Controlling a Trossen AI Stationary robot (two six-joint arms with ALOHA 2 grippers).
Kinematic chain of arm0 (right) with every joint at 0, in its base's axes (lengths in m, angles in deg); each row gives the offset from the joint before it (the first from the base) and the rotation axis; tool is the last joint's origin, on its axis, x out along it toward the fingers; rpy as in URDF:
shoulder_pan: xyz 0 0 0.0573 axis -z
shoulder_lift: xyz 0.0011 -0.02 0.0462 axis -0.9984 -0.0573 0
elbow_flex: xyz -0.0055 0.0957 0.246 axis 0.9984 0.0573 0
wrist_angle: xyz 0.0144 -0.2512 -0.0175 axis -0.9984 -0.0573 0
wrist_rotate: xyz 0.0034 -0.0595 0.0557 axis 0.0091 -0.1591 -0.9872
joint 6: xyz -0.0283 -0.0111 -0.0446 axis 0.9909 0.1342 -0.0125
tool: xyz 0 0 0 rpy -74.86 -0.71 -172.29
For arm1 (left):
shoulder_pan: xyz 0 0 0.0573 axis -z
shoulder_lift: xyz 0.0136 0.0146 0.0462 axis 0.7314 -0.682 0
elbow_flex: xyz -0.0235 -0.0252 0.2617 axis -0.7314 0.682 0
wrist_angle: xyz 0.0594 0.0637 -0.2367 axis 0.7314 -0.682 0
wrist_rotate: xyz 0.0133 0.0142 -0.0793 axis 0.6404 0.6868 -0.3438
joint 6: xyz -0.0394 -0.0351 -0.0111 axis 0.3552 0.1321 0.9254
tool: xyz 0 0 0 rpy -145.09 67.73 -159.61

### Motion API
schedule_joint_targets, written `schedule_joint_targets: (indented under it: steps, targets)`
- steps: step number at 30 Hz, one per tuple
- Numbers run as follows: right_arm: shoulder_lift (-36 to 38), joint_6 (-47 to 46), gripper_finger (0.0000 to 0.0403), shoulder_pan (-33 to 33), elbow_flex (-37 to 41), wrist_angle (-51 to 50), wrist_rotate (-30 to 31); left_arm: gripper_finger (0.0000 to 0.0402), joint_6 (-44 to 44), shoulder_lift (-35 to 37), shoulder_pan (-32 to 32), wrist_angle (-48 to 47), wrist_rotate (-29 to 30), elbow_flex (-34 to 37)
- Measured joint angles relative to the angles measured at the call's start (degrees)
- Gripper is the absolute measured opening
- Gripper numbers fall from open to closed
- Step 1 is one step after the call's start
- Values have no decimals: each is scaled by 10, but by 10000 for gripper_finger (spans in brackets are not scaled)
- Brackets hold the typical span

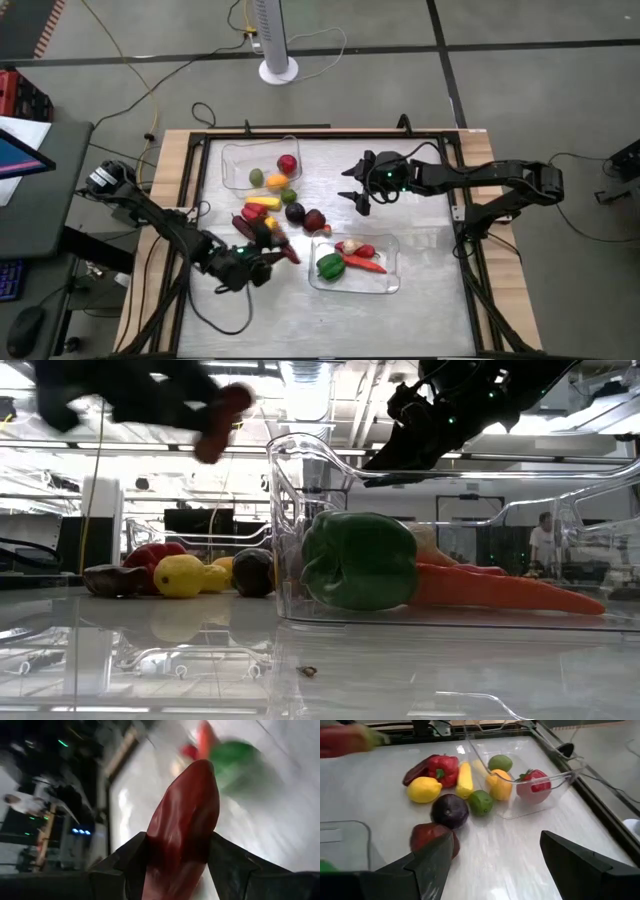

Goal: Sort produce into baskets
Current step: Put the bottom red chili pepper into the bottom transparent bin, then put the yellow lemon into the top transparent bin

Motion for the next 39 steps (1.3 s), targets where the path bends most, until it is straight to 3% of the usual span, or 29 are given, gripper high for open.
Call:
schedule_joint_targets:
  steps: [6,9,16,20,24,31,35,39]
  targets:
    - [0,5,325,0,0,10,23,165,-124,-44,-48,240,-86,0]
    - [0,7,325,0,0,9,24,171,-130,-64,-64,317,-124,0]
    - [0,11,325,0,0,8,24,263,-14,-74,-112,337,-234,0]
    - [0,8,325,0,0,8,24,318,41,-73,-128,333,-245,0]
    - [0,5,325,0,0,5,24,334,99,-40,-126,245,-208,0]
    - [0,5,325,0,0,2,24,336,299,43,-148,-120,-205,2]
    - [0,1,325,0,0,9,24,336,406,58,-174,-164,-220,35]
    - [0,-5,325,-1,0,9,23,336,431,58,-179,-184,-226,64]
